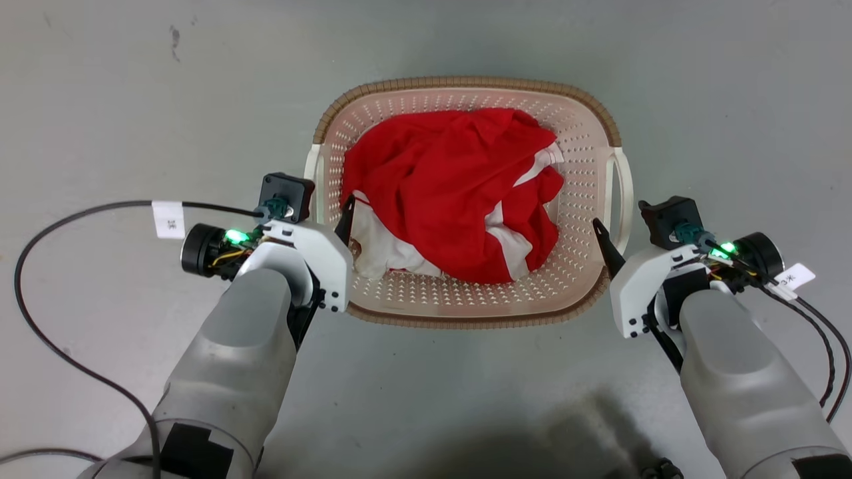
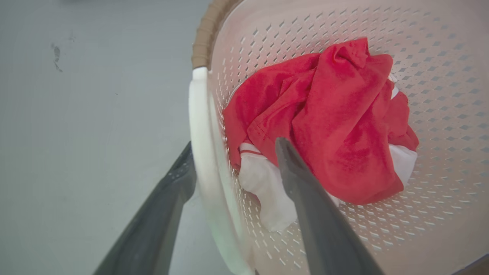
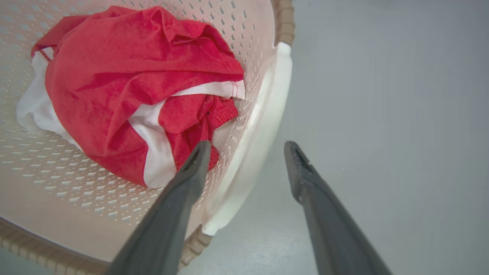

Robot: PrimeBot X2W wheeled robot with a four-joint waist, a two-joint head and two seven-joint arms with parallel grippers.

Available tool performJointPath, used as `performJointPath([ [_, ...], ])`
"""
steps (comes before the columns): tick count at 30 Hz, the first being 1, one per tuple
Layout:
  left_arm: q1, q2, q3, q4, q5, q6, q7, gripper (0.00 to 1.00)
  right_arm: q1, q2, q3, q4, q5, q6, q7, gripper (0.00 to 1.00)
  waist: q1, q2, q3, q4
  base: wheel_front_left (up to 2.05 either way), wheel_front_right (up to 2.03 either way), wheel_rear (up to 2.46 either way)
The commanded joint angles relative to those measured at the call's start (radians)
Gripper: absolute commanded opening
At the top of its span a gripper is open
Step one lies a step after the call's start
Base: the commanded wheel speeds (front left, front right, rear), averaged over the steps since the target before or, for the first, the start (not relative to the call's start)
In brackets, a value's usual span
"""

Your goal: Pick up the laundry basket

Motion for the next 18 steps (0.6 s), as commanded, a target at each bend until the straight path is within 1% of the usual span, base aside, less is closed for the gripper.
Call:
performJointPath([
  [1,-0.02,-0.002,-0.012,0.006,-0.011,-0.002,0.005,1.0,-0.023,0.001,0.005,0.01,-0.001,-0.001,-0.002,1.0,-0.0001,0.0,0.017,0.001,0.0,0.0,0.0],
  [10,-0.067,-0.003,-0.096,0.031,-0.064,-0.002,0.055,1.0,-0.087,0.004,0.023,0.088,0.02,-0.001,-0.002,1.0,-0.0001,0.0,0.059,0.006,0.0,0.0,0.0],
  [11,-0.066,-0.004,-0.11,0.034,-0.065,-0.002,0.071,0.85,-0.091,0.004,0.026,0.097,0.025,-0.001,-0.002,0.26,-0.0001,0.0,0.061,0.006,0.0,0.0,0.0],
  [12,-0.067,-0.004,-0.122,0.036,-0.07,-0.002,0.08,0.47,-0.094,0.004,0.033,0.105,0.028,-0.001,-0.002,0.0,-0.0001,0.0,0.062,0.006,0.0,0.0,0.0],
  [13,-0.07,-0.004,-0.128,0.036,-0.076,-0.002,0.08,0.0,-0.095,0.005,0.042,0.115,0.032,-0.001,0.001,0.0,-0.0001,0.0,0.063,0.007,0.0,0.0,0.0],
  [18,-0.066,-0.01,-0.166,0.037,-0.107,-0.006,0.083,0.0,-0.107,0.007,0.079,0.132,0.057,0.001,0.0,0.0,-0.0001,0.0,0.055,0.008,0.0,0.0,0.0],
])
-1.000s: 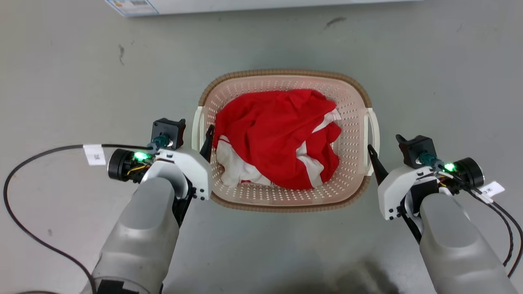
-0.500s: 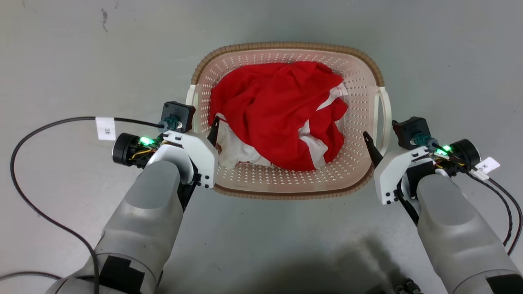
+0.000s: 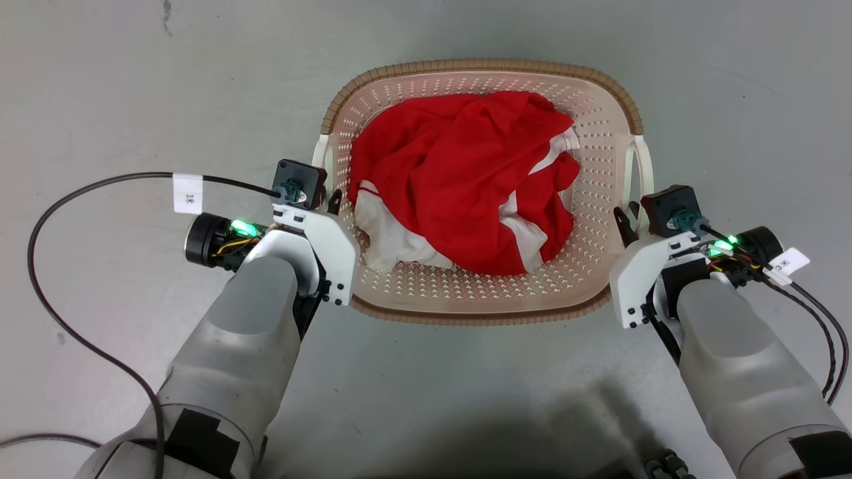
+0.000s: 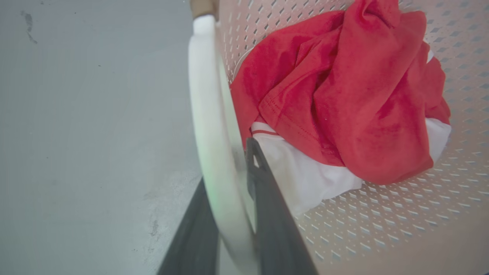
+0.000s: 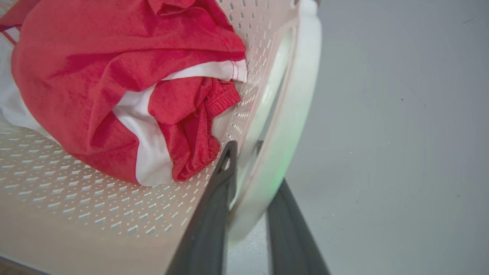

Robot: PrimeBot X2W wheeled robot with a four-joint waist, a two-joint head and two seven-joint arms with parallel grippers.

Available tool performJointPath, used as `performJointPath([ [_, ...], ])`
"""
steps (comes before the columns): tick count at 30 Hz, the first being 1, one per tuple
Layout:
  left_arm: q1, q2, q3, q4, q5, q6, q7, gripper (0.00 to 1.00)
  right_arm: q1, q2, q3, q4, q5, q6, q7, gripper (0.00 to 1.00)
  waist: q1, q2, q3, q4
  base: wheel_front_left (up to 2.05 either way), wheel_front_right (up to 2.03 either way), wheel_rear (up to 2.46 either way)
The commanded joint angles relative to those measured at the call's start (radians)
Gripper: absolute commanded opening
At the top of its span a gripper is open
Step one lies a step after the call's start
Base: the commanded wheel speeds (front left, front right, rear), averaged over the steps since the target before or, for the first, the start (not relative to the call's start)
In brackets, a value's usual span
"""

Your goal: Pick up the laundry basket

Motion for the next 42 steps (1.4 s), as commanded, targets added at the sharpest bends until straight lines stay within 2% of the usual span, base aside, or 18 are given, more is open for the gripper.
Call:
performJointPath([
  [1,-0.003,-0.011,-0.018,-0.004,-0.005,-0.01,-0.003,0.0,-0.018,0.008,0.016,0.002,0.003,0.003,-0.004,0.0,-0.0001,0.0,-0.009,0.001,0.0,0.0,0.0],
  [9,0.059,-0.02,-0.086,-0.004,-0.077,-0.012,0.023,0.0,0.027,0.01,0.09,0.012,0.061,0.003,0.037,0.0,-0.0001,0.0,-0.109,0.011,0.0,0.0,0.0],
  [17,0.156,-0.026,-0.183,-0.038,-0.182,-0.015,0.117,0.0,0.085,0.016,0.247,0.011,0.195,0.004,0.112,0.0,-0.0001,0.0,-0.268,0.019,0.0,0.0,0.0],
  [29,0.252,0.006,-0.291,-0.106,-0.372,-0.015,0.253,0.0,0.162,0.021,0.494,-0.016,0.396,0.008,0.249,0.0,-0.0001,0.0,-0.464,0.032,0.0,0.0,0.0],
  [42,0.314,0.044,-0.392,-0.149,-0.535,-0.016,0.373,0.0,0.21,0.02,0.692,-0.053,0.585,0.008,0.379,0.0,-0.0001,0.0,-0.631,0.03,0.0,0.0,0.0],
])
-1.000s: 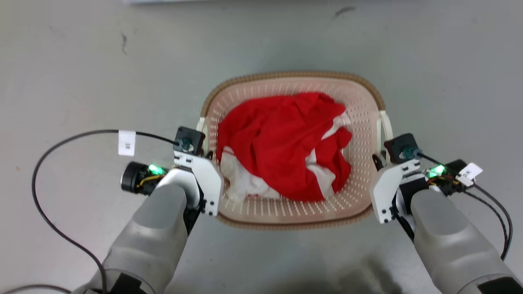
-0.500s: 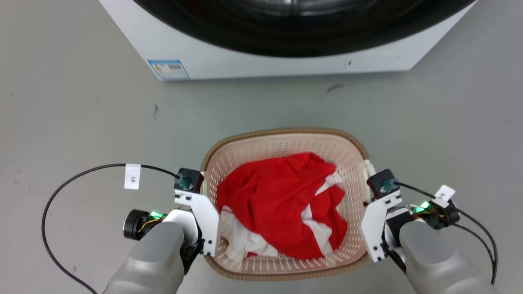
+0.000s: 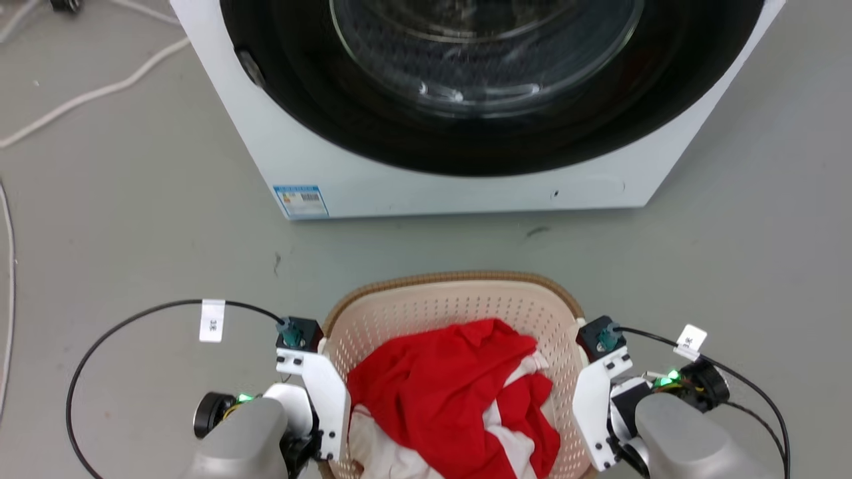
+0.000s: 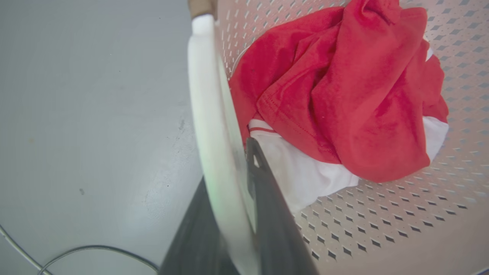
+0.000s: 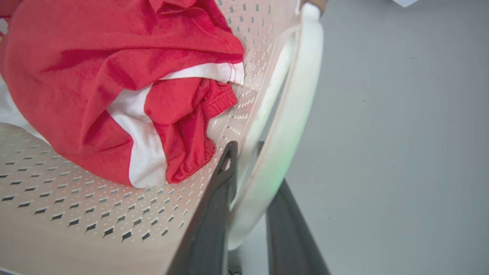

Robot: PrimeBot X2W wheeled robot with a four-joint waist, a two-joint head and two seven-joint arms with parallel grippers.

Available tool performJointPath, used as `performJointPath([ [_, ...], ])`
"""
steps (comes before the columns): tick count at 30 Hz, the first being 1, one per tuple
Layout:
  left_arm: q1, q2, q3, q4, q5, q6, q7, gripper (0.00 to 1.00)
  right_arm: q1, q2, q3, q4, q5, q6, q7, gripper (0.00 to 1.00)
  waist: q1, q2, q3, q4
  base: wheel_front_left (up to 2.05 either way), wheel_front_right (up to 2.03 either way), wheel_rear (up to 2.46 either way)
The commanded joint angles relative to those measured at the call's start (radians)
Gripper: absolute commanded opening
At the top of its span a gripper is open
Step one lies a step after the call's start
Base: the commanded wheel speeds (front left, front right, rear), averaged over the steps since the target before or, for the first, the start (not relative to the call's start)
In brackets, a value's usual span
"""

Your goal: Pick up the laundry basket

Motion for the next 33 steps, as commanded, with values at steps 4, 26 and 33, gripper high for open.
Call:
performJointPath([
  [4,0.032,-0.039,-0.042,-0.04,-0.045,-0.023,0.03,0.0,0.028,0.033,0.068,-0.044,0.064,0.014,0.024,0.0,0.0002,0.0,-0.078,-0.008,0.0,0.0,0.0],
  [26,0.115,-0.011,-0.188,-0.058,-0.224,-0.024,0.132,0.0,0.099,-0.034,0.33,-0.111,0.366,0.014,0.19,0.0,0.0002,0.0,-0.253,-0.034,0.0,0.0,0.0],
  [33,0.115,-0.013,-0.222,-0.046,-0.255,-0.023,0.134,0.0,0.101,-0.042,0.391,-0.111,0.427,0.014,0.2,0.0,0.0002,0.0,-0.272,-0.032,0.0,0.0,0.0],
])
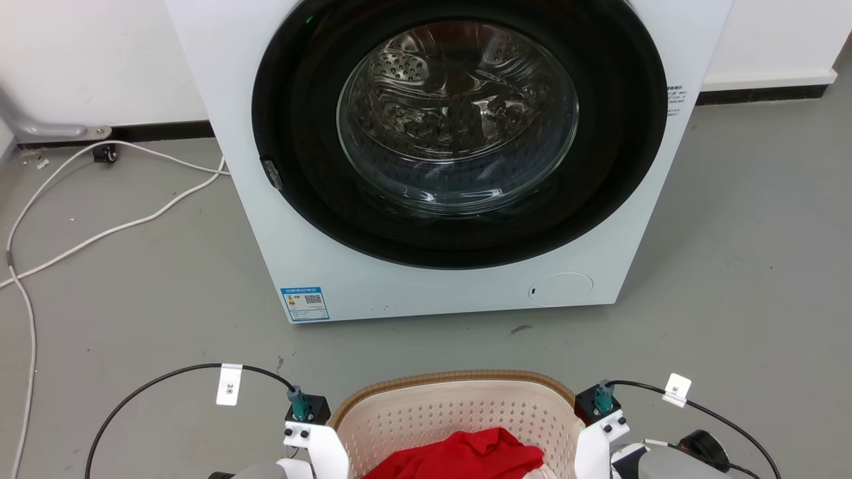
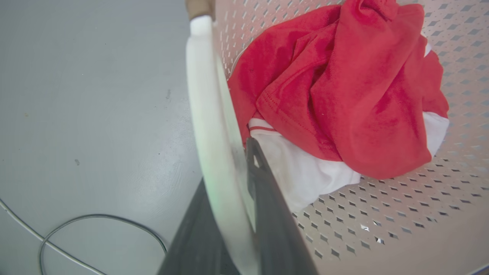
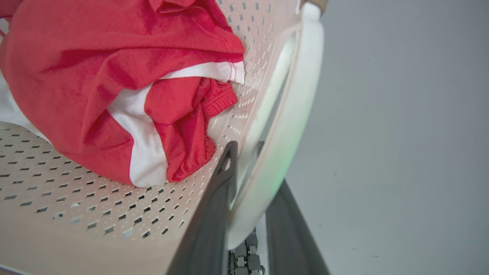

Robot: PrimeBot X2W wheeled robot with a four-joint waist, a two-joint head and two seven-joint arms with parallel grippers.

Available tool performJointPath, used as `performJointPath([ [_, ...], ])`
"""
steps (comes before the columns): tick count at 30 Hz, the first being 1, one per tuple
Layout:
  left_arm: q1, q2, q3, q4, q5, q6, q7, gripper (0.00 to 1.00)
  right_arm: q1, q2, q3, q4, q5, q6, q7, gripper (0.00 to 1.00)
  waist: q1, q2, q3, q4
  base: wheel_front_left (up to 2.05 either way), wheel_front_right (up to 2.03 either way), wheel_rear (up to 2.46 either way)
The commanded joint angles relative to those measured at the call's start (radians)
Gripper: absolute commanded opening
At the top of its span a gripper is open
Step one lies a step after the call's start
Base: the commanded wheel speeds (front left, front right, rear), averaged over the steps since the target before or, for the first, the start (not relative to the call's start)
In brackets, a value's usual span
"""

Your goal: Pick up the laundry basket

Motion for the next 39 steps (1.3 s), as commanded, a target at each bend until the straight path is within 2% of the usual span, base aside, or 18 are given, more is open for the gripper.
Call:
performJointPath([
  [1,-0.002,-0.039,-0.01,-0.023,-0.011,-0.023,-0.008,0.0,0.01,0.032,0.015,-0.022,0.014,0.014,0.0,0.0,0.0001,-0.0001,-0.003,0.0,0.0,0.0,0.0],
  [17,-0.025,-0.033,-0.068,-0.014,-0.066,-0.024,-0.026,0.0,-0.002,0.029,0.097,-0.016,0.103,0.014,-0.002,0.0,0.0001,-0.0001,-0.005,-0.008,0.0,0.0,0.0],
  [39,-0.037,-0.028,-0.135,-0.012,-0.135,-0.024,-0.024,0.0,-0.013,0.023,0.126,-0.015,0.142,0.014,-0.001,0.0,0.0001,-0.0001,0.0,-0.005,0.0,0.0,0.0],
])
